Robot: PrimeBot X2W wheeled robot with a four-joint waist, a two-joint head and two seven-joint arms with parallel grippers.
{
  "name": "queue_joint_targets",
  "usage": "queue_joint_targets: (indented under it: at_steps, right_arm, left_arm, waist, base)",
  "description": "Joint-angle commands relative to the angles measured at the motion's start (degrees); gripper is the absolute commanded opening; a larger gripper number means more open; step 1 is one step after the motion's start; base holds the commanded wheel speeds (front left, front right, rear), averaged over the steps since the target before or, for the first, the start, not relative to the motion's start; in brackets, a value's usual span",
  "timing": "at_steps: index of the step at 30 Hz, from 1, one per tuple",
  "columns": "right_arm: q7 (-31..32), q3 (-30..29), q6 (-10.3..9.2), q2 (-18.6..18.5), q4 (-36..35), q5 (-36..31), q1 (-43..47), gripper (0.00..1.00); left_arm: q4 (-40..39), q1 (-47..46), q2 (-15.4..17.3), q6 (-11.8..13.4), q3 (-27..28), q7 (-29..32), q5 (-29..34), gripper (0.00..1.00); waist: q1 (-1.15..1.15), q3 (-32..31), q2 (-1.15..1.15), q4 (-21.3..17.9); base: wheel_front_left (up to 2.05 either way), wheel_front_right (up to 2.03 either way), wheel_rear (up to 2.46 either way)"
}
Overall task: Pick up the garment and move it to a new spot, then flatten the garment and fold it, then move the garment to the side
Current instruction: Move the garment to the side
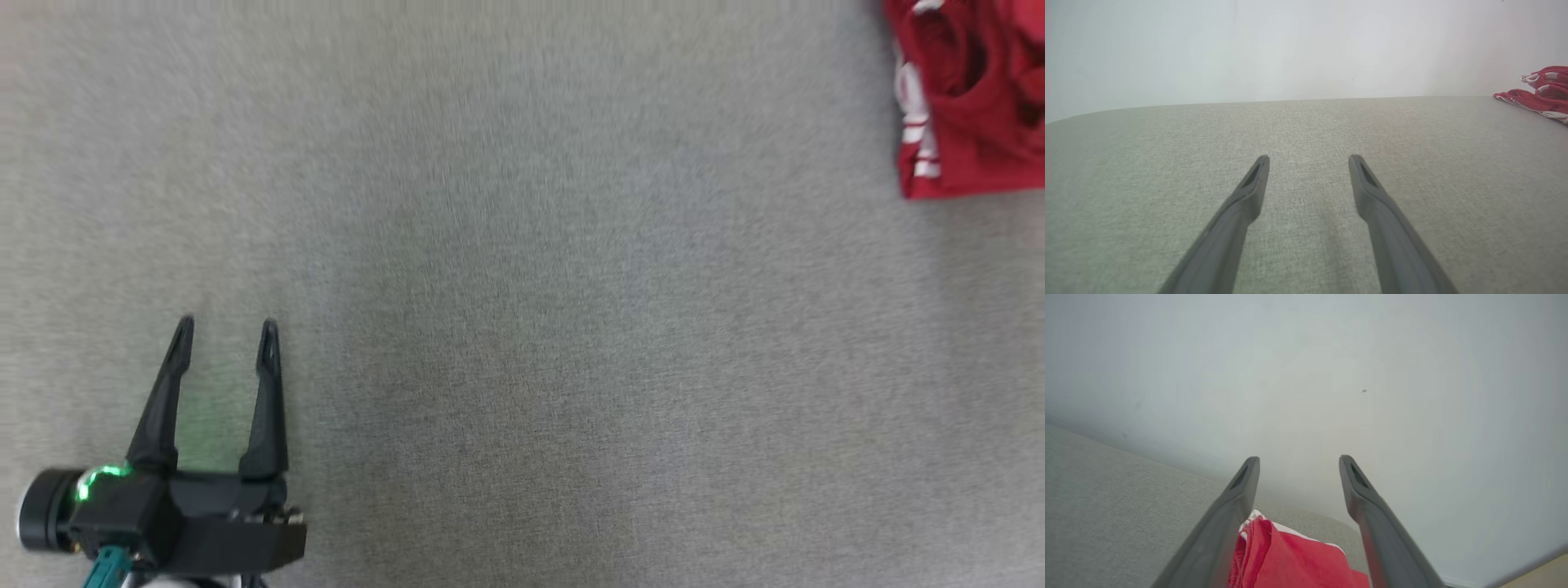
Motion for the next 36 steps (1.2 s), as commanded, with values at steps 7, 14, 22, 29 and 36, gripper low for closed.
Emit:
queue_joint_targets:
  at_steps: [7, 14, 22, 29, 36]
  right_arm:
    - [-2.53, -3.54, -0.19, 7.1, -3.78, 0.34, 10.37, 1.0]
    - [-3.23, -7.89, -0.18, 14.17, -7.75, -1.69, 23.3, 1.0]
    - [-3.23, -11.21, -0.19, 19.25, -13.61, -2.52, 37.81, 1.0]
    - [-3.24, -15.15, -0.18, 21.77, -19.51, -3.34, 48.01, 1.0]
    - [-1.9, -20.09, -0.19, 25.64, -26.68, -5.52, 58.9, 1.0]
  left_arm:
    - [1.67, 4.13, -1.17, 0.08, 2.17, -0.16, -1.17, 1.0]
    - [3.77, 6.39, -2.18, -0.26, 2.16, -0.15, -1.18, 1.0]
    - [5.36, 9.29, -2.42, -0.43, 2.27, -0.15, -0.93, 1.0]
    - [6.04, 10.25, -2.46, -0.53, 2.29, -0.15, -0.83, 1.0]
    - [7.25, 11.2, -2.95, -0.31, 2.65, -0.15, -0.98, 1.0]
  waist:
    - [0.0, -11.83, 0.0, 1.01]
    - [0.0, -19.31, 0.0, 2.41]
    - [0.0, -25.52, 0.0, 3.22]
    - [0.0, -27.46, 0.0, 4.16]
    - [0.0, -27.99, 0.0, 4.84]
  base:
    - [0.0, 0.0, 0.0]
    - [0.0, 0.0, 0.0]
    - [0.0, 0.0, 0.0]
    - [0.0, 0.0, 0.0]
    - [0.0, 0.0, 0.0]
